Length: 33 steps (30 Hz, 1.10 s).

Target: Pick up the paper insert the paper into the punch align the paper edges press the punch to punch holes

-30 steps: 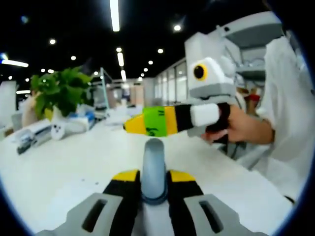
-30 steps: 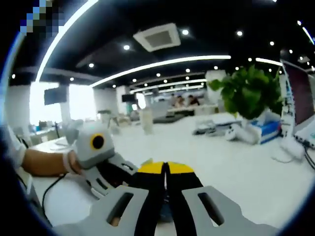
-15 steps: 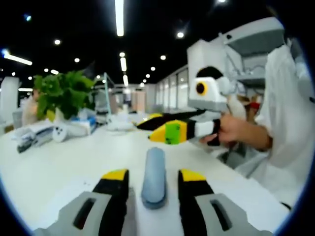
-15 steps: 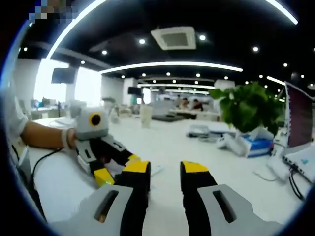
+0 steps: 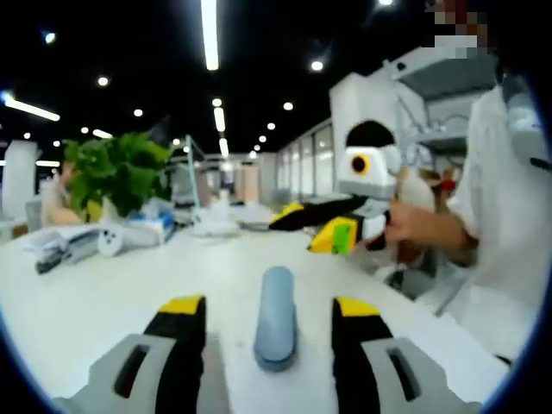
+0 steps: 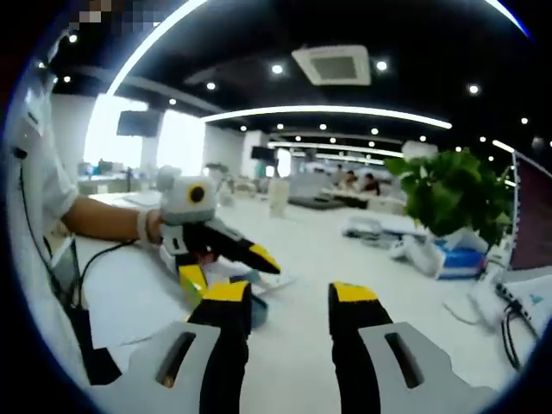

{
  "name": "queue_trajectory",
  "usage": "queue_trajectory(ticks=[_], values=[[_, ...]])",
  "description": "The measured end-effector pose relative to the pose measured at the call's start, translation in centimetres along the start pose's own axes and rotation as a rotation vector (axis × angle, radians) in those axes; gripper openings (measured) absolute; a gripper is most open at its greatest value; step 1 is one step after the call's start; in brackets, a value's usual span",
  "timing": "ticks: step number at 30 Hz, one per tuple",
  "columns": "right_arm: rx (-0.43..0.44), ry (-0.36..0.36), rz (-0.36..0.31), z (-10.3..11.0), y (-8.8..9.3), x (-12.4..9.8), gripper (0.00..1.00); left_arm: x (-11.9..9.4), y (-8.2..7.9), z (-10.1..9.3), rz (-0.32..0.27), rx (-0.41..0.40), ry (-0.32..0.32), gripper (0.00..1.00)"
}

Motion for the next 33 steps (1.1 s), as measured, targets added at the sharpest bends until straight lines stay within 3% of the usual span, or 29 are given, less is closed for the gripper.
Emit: queue_trajectory(ticks=[4,12,19,22,26,33], values=[[0.032,-0.010,0.003,0.0,0.5,-0.7,0.41,0.0,-0.5,0.2,-0.022,0.001,0.002,0.61],[0.072,-0.052,0.010,0.5,1.1,-2.1,0.42,-0.5,-3.2,0.7,-0.088,0.021,-0.023,0.64],[0.033,-0.109,0.027,1.1,1.1,-2.2,0.45,-3.8,-5.7,-0.9,-0.145,0.024,-0.059,0.65],[0.007,-0.150,0.026,1.7,1.1,-2.1,0.45,-5.8,-4.9,-2.6,-0.147,0.009,-0.081,0.65],[-0.010,-0.203,0.038,2.5,1.7,-1.5,0.44,-8.2,-2.0,-4.1,-0.063,0.021,-0.131,0.65],[-0.054,-0.338,-0.011,2.9,2.1,0.8,0.44,-11.0,1.5,-4.4,0.000,-0.013,-0.180,0.62]])
Point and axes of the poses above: the point that each gripper's makers call its tool centre point, and the gripper's own axes: x roughly forward along the fingers, z roughly to its left, y roughly out of its underside, the point moved 3 cm from there along -x, roughly backward along the fingers, and after that the axes turned 10 degrees about -x, right-handed, at the moved point
